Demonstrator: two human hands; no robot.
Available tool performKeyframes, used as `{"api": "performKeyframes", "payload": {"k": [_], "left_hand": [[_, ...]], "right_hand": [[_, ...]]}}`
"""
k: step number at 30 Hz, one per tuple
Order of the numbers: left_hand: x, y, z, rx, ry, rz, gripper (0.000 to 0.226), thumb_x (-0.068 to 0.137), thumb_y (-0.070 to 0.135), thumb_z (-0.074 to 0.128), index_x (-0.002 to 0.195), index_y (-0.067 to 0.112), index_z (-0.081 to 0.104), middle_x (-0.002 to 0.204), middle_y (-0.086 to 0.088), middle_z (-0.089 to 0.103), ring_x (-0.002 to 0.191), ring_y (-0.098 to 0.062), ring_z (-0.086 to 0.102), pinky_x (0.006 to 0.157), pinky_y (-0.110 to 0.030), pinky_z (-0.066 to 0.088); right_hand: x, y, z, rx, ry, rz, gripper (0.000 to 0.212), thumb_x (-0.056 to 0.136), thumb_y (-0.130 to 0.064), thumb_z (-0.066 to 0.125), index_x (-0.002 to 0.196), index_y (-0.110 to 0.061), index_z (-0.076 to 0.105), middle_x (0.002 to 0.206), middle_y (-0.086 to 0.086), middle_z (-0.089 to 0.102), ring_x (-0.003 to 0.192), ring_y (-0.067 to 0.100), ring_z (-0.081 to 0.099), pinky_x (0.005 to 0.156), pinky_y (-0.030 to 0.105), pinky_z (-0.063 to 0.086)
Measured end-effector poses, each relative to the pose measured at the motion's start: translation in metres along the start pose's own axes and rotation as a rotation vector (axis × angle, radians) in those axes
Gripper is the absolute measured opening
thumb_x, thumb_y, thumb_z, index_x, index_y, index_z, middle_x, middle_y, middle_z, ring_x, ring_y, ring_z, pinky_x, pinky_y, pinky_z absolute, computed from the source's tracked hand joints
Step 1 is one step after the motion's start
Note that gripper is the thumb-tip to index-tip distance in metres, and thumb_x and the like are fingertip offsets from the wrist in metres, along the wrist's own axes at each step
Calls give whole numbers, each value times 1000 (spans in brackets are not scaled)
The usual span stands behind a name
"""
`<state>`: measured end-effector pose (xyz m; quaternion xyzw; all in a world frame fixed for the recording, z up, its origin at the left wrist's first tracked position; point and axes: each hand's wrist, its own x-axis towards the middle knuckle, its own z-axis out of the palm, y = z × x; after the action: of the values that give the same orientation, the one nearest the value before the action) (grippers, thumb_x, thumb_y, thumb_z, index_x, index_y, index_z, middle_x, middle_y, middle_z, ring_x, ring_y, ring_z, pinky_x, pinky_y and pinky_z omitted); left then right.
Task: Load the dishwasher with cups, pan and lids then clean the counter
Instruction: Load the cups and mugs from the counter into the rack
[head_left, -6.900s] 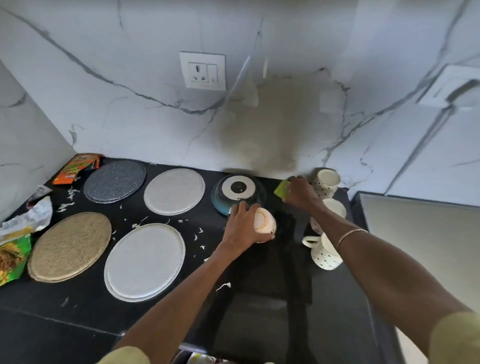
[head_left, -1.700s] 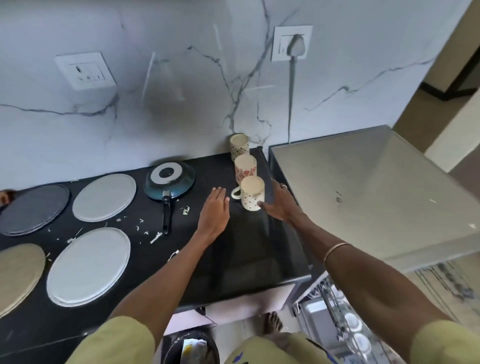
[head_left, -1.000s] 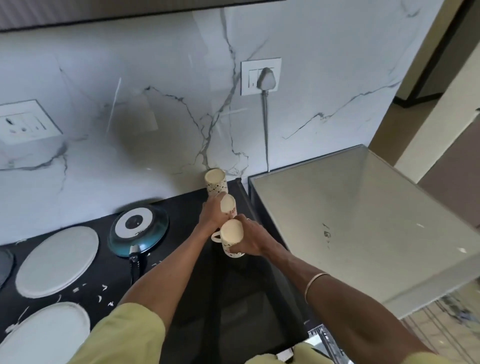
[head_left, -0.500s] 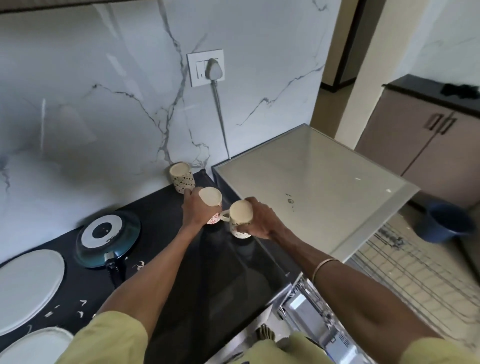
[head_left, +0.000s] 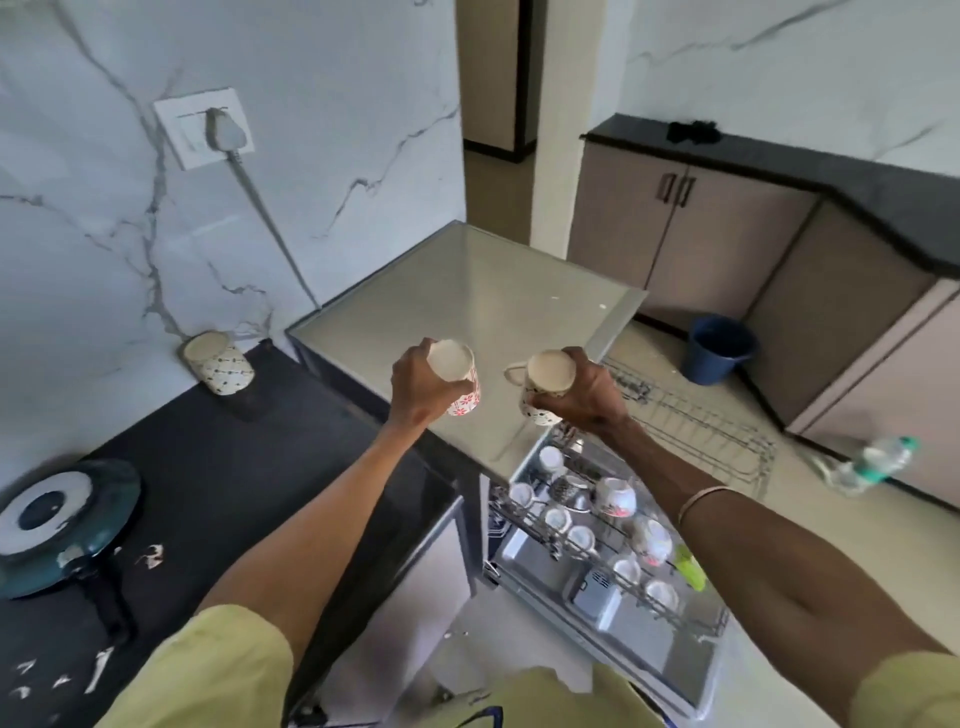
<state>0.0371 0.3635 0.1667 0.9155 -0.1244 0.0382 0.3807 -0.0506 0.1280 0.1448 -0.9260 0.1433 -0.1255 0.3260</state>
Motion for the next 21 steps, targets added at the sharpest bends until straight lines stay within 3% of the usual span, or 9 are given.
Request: {"api": "performKeyframes", "payload": {"k": [4,11,17,21], "left_hand": [[-14,66,51,-21,-23,96,80,49,48,84,117,14,61,108,-7,68,94,-26,61,88,-36,51],[-52,164,151,-47,-33,119,81,50,48,87,118,14,61,110,-7,68,96,-25,61,88,-34,51],[-85,206,215,-51,-77,71,84,52,43,90,122,11,60,111,-10,67,92,-23,61,78,-28,50],[-93,210,245,-48,-120,41,82,54,37,91,122,6,59,110,-12,67,90,-21,61,72,-23,47]], "right_hand": [[-17,64,-60,-35,70,35,85,62,-56,84,126,-15,48,114,12,68,101,33,65,77,38,51],[-54,185,-153,-94,2,144,86,61,-55,83,128,-19,44,121,11,63,107,32,60,82,41,52],[-72,253,-190,-138,-48,191,88,60,-62,80,128,-22,40,120,11,64,105,32,61,82,45,54],[-66,279,-195,-106,-66,201,88,60,-57,83,128,-20,41,118,12,65,103,31,62,80,43,55]]}}
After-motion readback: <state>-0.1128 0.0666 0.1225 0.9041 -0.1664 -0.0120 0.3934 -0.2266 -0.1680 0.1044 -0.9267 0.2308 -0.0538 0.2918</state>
